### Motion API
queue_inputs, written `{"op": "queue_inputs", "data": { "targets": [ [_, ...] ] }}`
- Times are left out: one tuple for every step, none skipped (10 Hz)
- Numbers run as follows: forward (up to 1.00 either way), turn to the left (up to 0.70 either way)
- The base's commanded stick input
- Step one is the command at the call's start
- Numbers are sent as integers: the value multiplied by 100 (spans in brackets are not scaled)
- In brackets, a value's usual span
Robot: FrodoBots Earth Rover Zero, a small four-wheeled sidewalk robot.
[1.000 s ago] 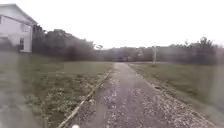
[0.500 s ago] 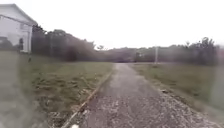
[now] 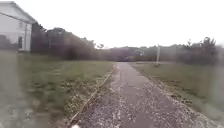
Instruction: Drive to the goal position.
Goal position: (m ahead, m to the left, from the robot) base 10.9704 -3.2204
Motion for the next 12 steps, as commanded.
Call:
{"op": "queue_inputs", "data": {
  "targets": [
    [70, -13],
    [70, -13],
    [70, -13],
    [70, -13],
    [70, -13],
    [70, -12],
    [70, -5],
    [70, 0],
    [70, 0],
    [70, 0],
    [70, 0],
    [70, 0]
  ]
}}
